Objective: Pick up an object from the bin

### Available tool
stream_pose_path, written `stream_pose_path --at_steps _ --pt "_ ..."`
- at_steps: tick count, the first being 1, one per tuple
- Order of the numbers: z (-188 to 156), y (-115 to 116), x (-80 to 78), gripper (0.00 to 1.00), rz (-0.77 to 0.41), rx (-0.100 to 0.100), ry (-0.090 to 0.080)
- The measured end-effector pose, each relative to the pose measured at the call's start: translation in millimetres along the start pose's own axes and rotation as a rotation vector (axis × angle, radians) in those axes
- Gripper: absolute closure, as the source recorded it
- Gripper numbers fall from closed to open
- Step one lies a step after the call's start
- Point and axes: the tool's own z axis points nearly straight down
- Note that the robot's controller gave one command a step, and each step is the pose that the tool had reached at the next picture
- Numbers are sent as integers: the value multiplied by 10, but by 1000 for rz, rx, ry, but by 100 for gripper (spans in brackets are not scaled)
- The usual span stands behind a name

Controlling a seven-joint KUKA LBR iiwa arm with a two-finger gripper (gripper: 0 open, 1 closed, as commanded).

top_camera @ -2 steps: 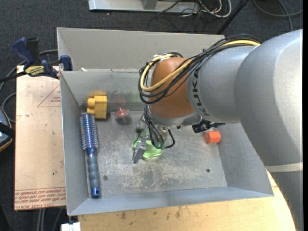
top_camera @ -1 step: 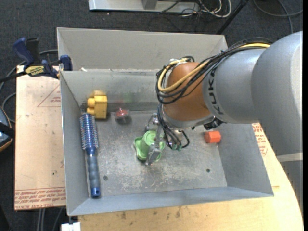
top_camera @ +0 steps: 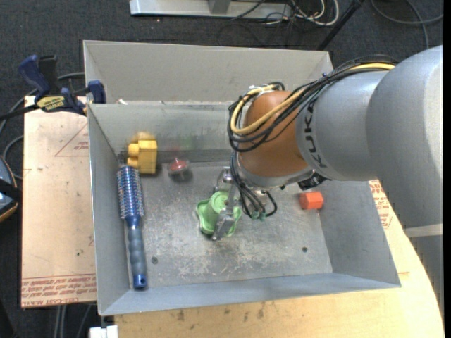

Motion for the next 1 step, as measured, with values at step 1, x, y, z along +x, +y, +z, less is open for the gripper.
stream_pose_path --at_steps 1 --pt "-1850 46 -82 100 -75 4 10"
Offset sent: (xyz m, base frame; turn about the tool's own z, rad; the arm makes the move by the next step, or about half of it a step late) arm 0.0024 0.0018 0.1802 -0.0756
